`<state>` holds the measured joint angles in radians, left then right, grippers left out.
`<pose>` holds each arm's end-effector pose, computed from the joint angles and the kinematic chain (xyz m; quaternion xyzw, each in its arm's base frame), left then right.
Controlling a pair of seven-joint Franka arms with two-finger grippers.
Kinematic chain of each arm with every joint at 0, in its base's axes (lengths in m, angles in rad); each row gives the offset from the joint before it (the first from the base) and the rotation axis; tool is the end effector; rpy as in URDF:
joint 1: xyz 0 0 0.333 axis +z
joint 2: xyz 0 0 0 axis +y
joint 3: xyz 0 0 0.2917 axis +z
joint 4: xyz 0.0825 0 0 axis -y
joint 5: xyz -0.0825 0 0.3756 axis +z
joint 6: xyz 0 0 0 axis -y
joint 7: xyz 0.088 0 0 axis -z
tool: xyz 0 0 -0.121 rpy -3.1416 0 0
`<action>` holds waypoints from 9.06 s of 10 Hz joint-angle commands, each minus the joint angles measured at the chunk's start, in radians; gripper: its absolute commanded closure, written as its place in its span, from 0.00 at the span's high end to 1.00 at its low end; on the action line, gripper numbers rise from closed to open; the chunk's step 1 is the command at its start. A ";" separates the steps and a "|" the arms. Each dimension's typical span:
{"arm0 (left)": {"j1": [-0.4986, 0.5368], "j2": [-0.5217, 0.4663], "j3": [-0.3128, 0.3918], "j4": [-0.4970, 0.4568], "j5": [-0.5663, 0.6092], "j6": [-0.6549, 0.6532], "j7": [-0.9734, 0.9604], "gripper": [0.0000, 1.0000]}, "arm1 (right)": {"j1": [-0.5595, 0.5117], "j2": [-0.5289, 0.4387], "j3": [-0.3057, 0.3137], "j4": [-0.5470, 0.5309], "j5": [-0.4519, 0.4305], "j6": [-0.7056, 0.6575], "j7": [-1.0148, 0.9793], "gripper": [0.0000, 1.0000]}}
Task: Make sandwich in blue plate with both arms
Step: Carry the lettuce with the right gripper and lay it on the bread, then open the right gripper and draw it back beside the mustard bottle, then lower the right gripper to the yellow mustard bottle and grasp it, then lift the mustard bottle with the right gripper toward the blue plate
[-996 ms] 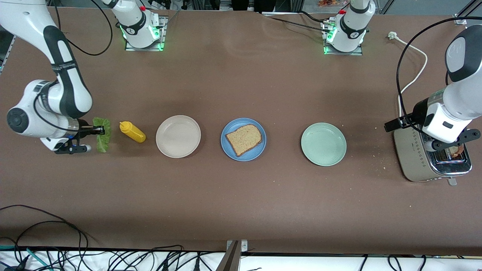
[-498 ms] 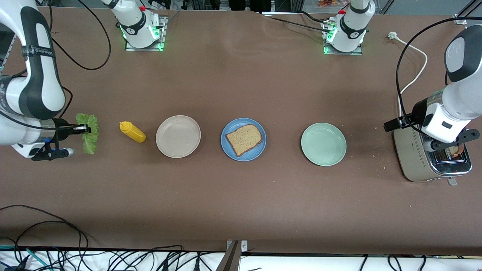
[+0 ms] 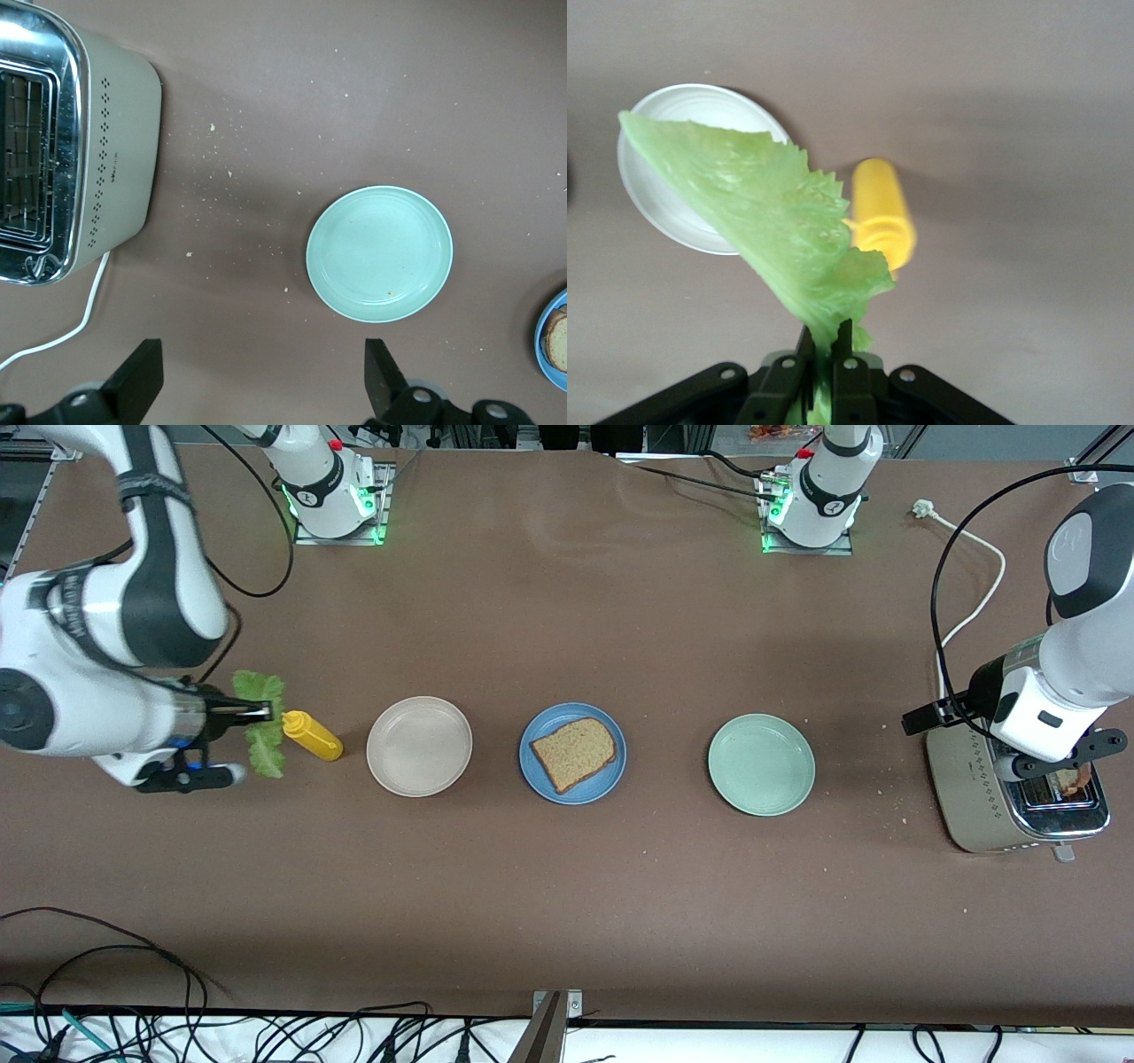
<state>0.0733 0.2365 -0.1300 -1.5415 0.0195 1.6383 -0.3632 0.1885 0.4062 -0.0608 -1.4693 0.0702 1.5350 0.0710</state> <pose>0.6026 -0.0256 0.4697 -0.9860 -0.1517 0.0685 0.0088 0.6099 0.0916 0.3914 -0.9851 -0.0236 0.1704 0.0057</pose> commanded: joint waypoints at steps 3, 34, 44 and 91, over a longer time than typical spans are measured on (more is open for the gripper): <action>-0.004 0.018 -0.005 0.015 0.026 -0.015 0.012 1.00 | 0.245 0.023 0.006 0.023 0.077 0.020 0.413 0.00; 0.011 0.026 -0.002 0.021 0.030 -0.015 0.018 1.00 | 0.539 0.073 -0.231 0.023 0.025 0.305 0.466 1.00; 0.026 0.027 0.003 0.021 0.030 -0.017 0.021 1.00 | 0.150 -0.199 -0.177 -0.061 0.030 0.108 -0.206 1.00; 0.028 0.037 0.004 0.021 0.031 -0.015 0.024 1.00 | -0.285 0.318 -0.079 -0.243 0.861 0.056 -2.328 0.00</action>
<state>0.0962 0.2665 -0.1219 -1.5382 0.0199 1.6372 -0.3631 -0.1152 0.7108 -0.1398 -1.7653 0.9507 1.6095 -2.2933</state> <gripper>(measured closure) 0.000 0.542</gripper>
